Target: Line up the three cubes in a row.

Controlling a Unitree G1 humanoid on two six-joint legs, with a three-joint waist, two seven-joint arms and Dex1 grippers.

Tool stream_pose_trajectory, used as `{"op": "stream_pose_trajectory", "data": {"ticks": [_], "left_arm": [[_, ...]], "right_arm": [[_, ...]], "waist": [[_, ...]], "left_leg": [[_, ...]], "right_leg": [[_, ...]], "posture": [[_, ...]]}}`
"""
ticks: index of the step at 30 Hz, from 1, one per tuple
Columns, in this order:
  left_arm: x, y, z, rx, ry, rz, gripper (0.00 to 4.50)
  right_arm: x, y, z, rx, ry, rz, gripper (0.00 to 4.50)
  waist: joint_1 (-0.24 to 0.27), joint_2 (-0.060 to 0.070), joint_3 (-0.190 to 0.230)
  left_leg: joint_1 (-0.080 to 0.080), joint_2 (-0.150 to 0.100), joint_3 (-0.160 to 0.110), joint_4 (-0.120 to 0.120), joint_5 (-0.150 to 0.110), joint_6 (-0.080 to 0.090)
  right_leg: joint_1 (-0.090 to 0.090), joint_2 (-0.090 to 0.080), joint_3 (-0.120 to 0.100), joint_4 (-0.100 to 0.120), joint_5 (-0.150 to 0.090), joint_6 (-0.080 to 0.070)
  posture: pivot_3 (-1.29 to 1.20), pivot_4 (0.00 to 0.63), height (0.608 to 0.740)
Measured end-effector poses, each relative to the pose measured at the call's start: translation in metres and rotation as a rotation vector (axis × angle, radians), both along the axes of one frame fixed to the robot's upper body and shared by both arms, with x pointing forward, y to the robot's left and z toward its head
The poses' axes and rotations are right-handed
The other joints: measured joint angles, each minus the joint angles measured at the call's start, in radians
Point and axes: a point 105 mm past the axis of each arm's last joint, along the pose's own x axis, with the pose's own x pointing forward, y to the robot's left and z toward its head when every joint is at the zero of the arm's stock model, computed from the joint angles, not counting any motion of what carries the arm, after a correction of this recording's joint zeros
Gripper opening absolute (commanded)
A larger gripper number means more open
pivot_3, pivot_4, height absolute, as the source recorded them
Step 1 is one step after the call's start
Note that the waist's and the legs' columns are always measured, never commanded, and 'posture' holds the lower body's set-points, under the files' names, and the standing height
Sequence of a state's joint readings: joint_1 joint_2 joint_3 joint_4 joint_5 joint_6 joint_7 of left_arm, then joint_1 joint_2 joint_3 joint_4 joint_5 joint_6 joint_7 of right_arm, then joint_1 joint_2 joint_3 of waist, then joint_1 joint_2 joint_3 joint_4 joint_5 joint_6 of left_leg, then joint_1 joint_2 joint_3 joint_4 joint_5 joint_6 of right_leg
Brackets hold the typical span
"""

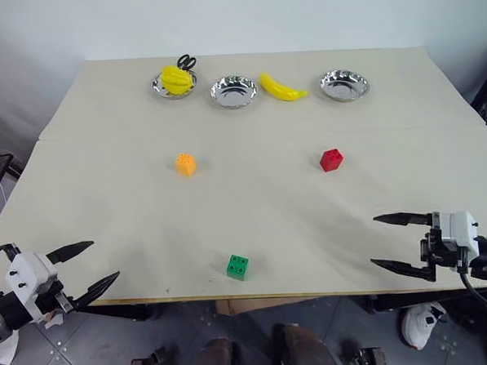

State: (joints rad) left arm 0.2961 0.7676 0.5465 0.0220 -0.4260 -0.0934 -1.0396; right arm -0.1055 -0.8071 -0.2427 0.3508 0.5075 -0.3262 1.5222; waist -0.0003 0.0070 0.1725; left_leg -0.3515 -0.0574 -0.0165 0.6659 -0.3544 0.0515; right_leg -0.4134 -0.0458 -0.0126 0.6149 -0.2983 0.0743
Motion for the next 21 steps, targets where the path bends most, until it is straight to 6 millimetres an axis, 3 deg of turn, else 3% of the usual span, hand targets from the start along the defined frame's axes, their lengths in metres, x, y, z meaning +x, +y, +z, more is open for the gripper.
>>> {"op": "stream_pose_trajectory", "data": {"ticks": [5,10,17,21], "left_arm": [[0.000,-0.001,-0.002,-0.034,0.037,0.011,4.43],[0.007,-0.016,0.012,-0.186,-0.038,-0.008,4.43],[0.012,-0.059,0.032,-0.296,-0.104,-0.112,4.43],[0.026,-0.094,0.036,-0.354,-0.139,-0.214,4.43]], "right_arm": [[0.001,0.000,-0.001,0.008,0.002,-0.008,4.50],[0.007,0.002,-0.002,0.127,-0.004,-0.123,4.50],[0.013,-0.013,0.005,0.446,-0.073,-0.518,4.50],[0.017,-0.005,-0.015,0.599,-0.052,-0.709,4.50]], "waist": [[0.001,0.000,0.000],[0.002,0.000,0.000],[0.005,0.000,0.000],[0.005,0.000,-0.001]], "left_leg": [[0.000,0.000,0.000,0.000,0.000,0.000],[0.000,0.000,0.000,0.001,0.000,0.000],[0.001,0.000,0.000,0.001,0.000,-0.002],[0.001,-0.001,0.000,0.002,0.002,-0.003]], "right_leg": [[0.000,0.000,0.000,0.001,0.000,0.000],[0.000,0.000,0.000,0.003,0.000,0.000],[0.000,0.000,0.000,0.004,0.000,0.000],[-0.001,0.000,0.001,0.007,0.000,0.000]], "posture": [[0.00,0.150,0.740],[0.00,0.150,0.740],[0.00,0.150,0.740],[0.00,0.150,0.740]]}}
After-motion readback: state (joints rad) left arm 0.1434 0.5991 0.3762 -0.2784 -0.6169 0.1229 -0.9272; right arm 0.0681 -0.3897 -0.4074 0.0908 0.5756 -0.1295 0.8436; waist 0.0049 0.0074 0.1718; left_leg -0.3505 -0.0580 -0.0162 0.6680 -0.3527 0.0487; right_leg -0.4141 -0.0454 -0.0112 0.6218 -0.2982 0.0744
